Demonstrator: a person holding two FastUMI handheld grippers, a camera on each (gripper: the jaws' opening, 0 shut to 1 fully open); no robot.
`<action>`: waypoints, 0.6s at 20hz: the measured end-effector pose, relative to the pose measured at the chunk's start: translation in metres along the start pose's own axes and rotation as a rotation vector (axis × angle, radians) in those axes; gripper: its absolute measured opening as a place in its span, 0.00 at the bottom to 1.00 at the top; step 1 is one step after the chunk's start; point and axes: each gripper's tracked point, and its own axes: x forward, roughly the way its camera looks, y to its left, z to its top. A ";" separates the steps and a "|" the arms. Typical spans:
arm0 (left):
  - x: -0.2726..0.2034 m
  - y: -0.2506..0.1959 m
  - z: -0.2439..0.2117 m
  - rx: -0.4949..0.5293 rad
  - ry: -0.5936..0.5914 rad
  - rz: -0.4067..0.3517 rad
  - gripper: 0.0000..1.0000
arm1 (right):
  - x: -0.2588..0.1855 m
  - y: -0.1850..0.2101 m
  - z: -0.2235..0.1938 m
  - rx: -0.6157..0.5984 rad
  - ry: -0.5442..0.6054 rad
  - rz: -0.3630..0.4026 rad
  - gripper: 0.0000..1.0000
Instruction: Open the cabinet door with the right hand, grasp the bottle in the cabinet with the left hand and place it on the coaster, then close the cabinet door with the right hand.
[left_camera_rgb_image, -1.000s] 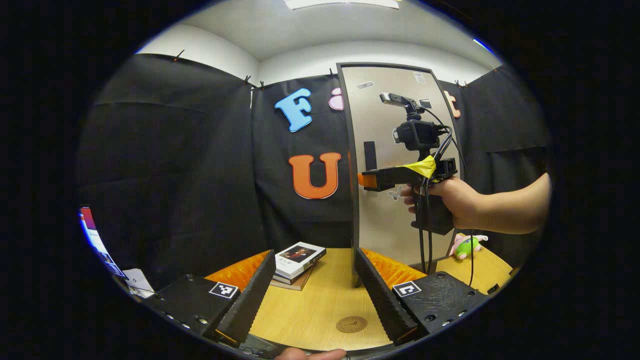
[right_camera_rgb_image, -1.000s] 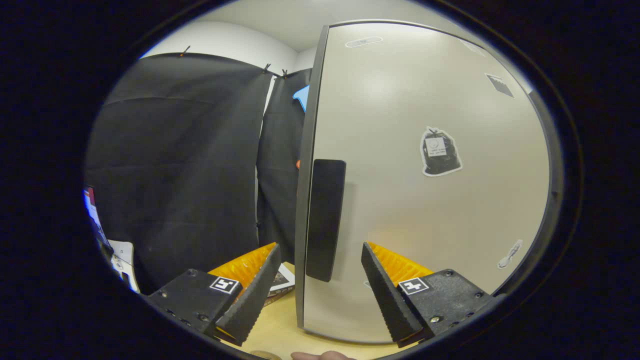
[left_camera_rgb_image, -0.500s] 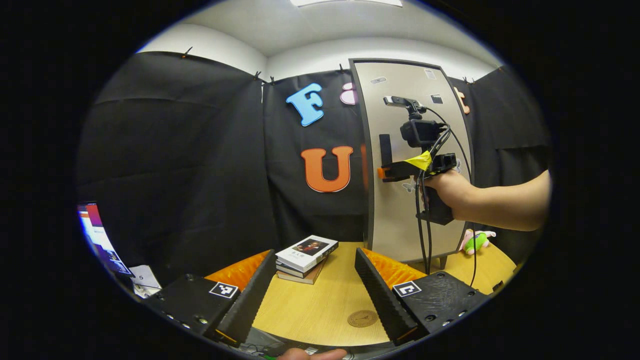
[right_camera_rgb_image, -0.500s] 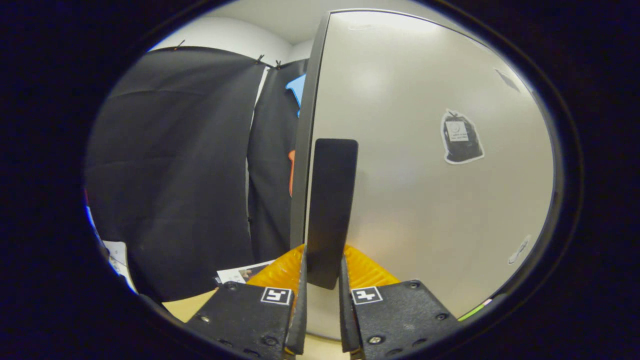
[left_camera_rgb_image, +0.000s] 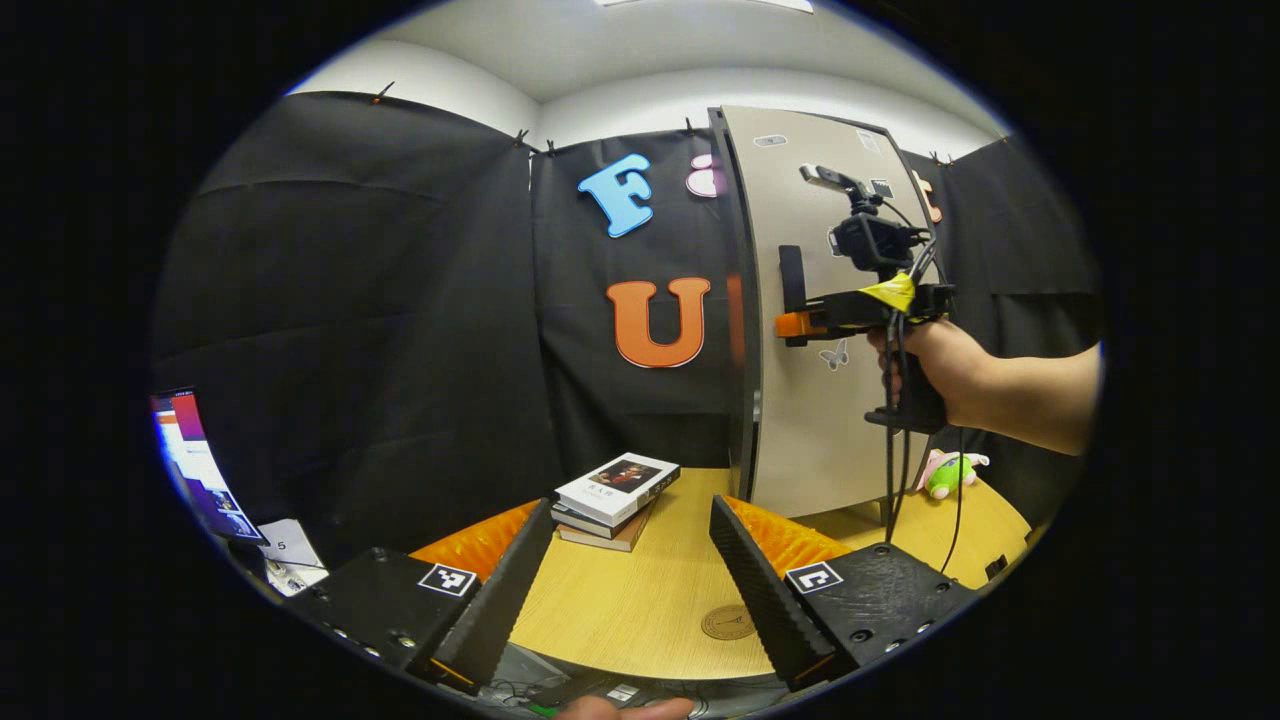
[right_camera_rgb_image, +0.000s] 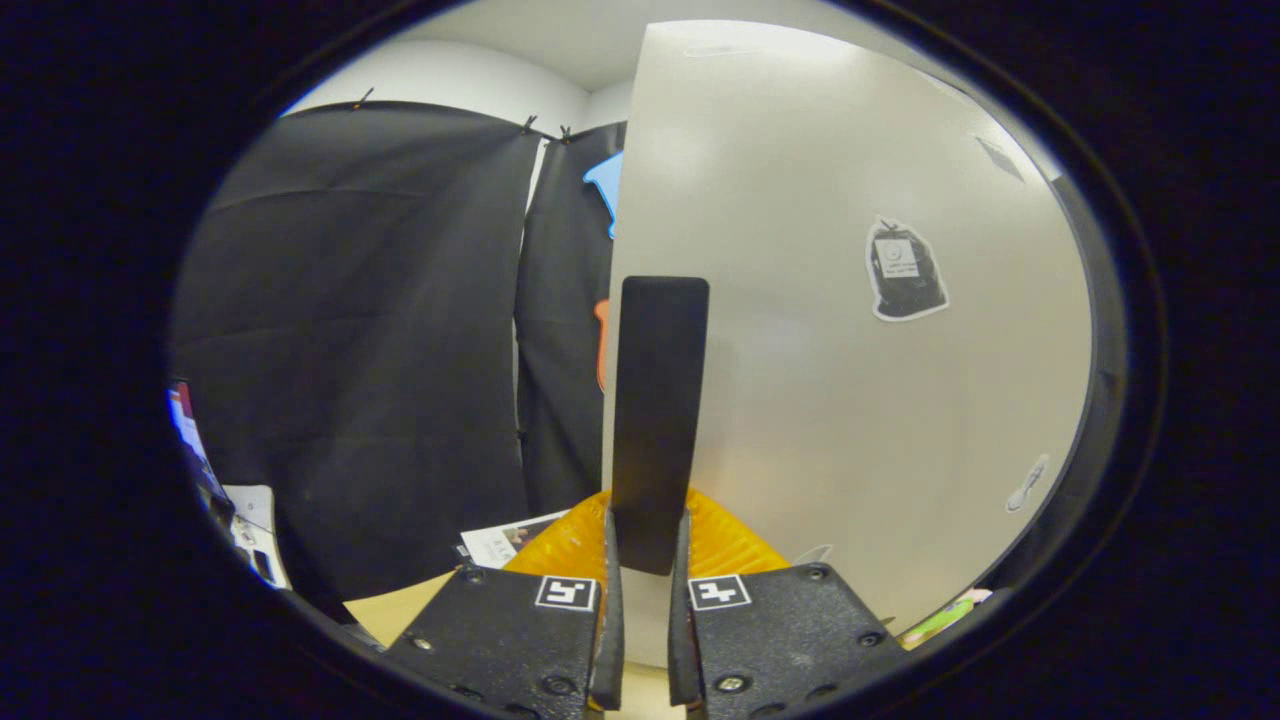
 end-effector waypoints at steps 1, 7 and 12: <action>0.001 -0.001 -0.001 0.003 0.001 -0.003 0.96 | -0.003 -0.002 0.000 -0.017 -0.001 0.005 0.20; 0.013 -0.020 0.000 0.055 -0.017 -0.087 0.96 | -0.027 -0.006 -0.005 -0.009 0.014 0.022 0.20; 0.024 -0.053 0.001 0.085 -0.035 -0.210 0.96 | -0.047 -0.010 -0.009 0.005 0.038 0.000 0.19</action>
